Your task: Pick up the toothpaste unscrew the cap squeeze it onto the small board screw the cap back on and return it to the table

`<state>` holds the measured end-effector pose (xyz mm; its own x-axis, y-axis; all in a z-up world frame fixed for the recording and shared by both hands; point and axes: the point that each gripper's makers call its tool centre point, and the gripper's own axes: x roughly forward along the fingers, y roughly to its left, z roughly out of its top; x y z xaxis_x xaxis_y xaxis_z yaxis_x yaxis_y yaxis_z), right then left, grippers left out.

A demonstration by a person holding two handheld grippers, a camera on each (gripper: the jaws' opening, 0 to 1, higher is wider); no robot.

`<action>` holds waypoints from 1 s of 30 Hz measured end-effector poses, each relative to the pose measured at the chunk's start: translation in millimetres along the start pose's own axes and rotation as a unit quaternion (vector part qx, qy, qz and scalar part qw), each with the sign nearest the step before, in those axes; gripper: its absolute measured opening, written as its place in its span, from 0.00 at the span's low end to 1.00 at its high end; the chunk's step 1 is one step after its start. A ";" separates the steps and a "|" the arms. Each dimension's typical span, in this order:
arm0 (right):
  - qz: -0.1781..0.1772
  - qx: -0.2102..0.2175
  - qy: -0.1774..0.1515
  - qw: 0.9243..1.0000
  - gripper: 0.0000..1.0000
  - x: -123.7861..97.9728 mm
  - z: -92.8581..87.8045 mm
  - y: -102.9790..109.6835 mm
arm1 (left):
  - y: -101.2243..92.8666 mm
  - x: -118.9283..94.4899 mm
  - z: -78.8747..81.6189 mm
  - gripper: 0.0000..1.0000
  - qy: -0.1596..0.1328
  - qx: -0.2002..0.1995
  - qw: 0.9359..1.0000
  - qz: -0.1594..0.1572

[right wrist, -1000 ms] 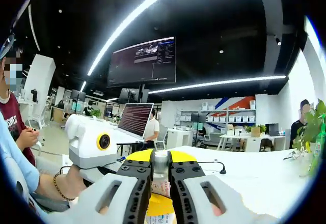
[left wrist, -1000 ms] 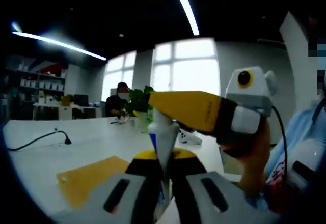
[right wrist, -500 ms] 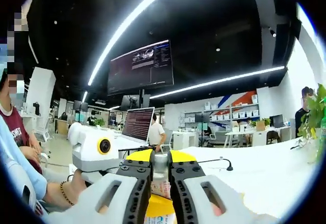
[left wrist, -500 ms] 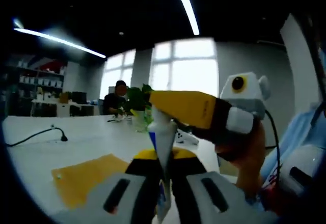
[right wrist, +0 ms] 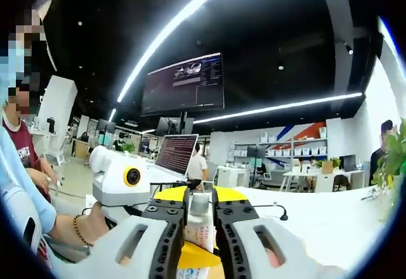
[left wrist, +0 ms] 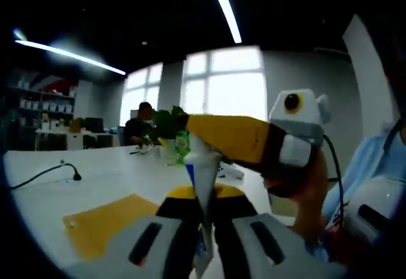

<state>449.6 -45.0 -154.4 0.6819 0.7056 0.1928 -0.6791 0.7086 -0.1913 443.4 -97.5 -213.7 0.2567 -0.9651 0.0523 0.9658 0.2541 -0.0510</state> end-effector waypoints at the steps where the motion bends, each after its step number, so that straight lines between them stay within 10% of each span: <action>1: 0.004 0.002 -0.002 1.000 0.29 1.2 1.8 0.8 | 0.5 -0.9 0.5 0.05 0.001 0.001 1.000 -0.001; 11: 0.160 0.053 -0.030 0.985 0.23 3.8 41.6 11.9 | -1.1 -6.5 7.2 0.04 -0.012 -0.009 1.000 -0.026; 15: 0.284 0.039 -0.010 0.958 0.22 -7.8 42.4 29.6 | -6.6 -4.0 4.2 0.05 -0.004 0.005 0.999 -0.037; 21: 0.369 0.158 -0.067 0.913 0.23 -17.3 55.2 5.6 | -10.2 -2.9 2.9 0.05 -0.004 -0.014 0.998 -0.059; 24: 0.431 0.169 -0.100 0.881 0.02 -31.5 40.1 -0.6 | -7.5 -2.3 -0.1 0.05 -0.001 -0.025 0.997 -0.066; 30: 0.406 0.237 -0.098 0.877 0.10 -30.2 27.0 -13.9 | 0.6 -1.9 -5.4 0.05 0.002 -0.036 0.997 -0.066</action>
<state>431.1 -76.1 -131.6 -0.1065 0.9309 0.3495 -0.9877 -0.1397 0.0709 443.2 -95.9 -219.2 0.1273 -0.9900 0.0600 0.9861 0.1198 -0.1154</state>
